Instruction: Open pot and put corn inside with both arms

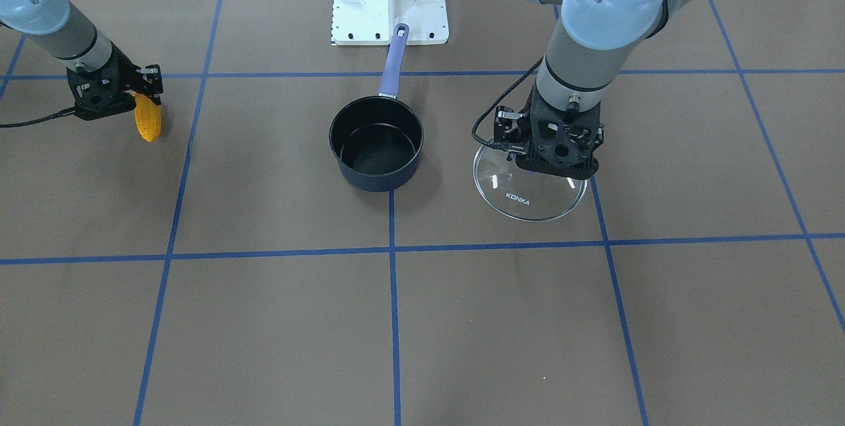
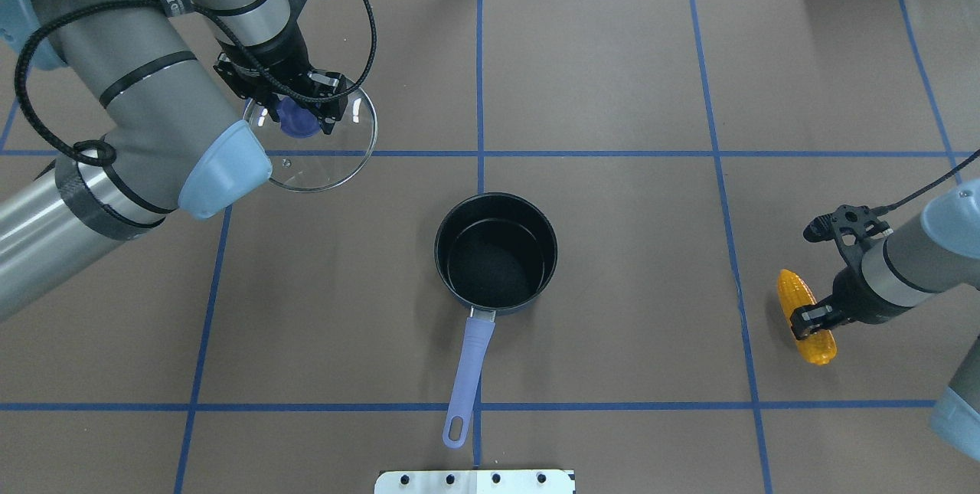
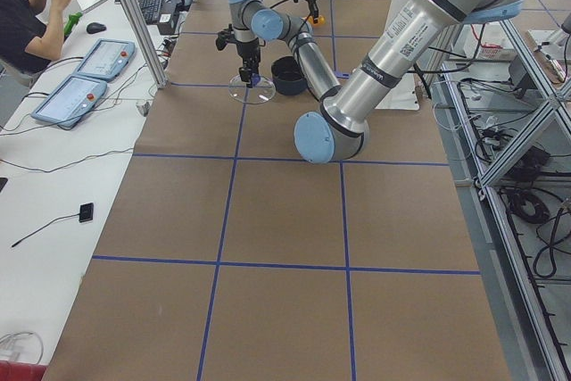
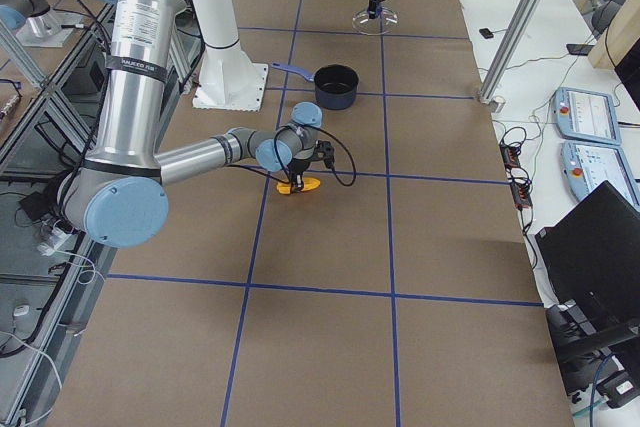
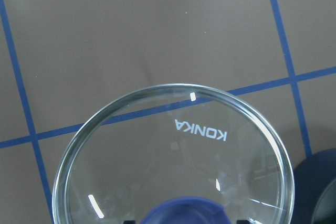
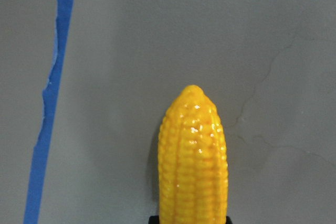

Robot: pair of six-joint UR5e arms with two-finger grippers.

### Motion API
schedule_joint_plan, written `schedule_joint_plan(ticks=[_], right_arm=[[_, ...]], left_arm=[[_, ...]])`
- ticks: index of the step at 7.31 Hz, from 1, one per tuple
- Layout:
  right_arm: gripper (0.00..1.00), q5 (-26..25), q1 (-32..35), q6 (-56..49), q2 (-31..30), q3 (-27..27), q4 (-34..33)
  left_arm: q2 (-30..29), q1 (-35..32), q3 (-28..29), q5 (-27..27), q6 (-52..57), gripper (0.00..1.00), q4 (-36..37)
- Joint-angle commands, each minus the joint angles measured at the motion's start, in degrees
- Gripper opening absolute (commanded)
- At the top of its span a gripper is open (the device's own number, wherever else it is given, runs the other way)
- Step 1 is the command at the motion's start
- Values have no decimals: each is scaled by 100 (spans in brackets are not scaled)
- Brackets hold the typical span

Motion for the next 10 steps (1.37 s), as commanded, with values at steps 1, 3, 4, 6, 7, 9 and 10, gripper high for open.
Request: schedule_joint_plan(ticks=[1,3,4,6,7,9,10], right_arm=[[23,428,510,16,1137,55,-894],[23,429,573,87,2700,213,-2736],[23,420,512,96,3369,205,-3424],[23,359,223,104,3988,-48,-3475],[23,368,100,113,4470,-398,-3467],[23,350,-155,322,5106,-1154,-3049],[23,341,-243,620,5116,-1592,-2183]], left_arm=[[471,-76,-101,7,471,58,-108],[937,-172,-146,-1,673,58,-537],[1227,-199,-146,-1,831,58,-766],[1632,-427,-102,-10,1366,59,-970],[1799,-462,-85,-10,1586,59,-970],[2195,-672,133,-437,2000,59,-1406],[2388,-769,370,-719,2150,59,-1810]])
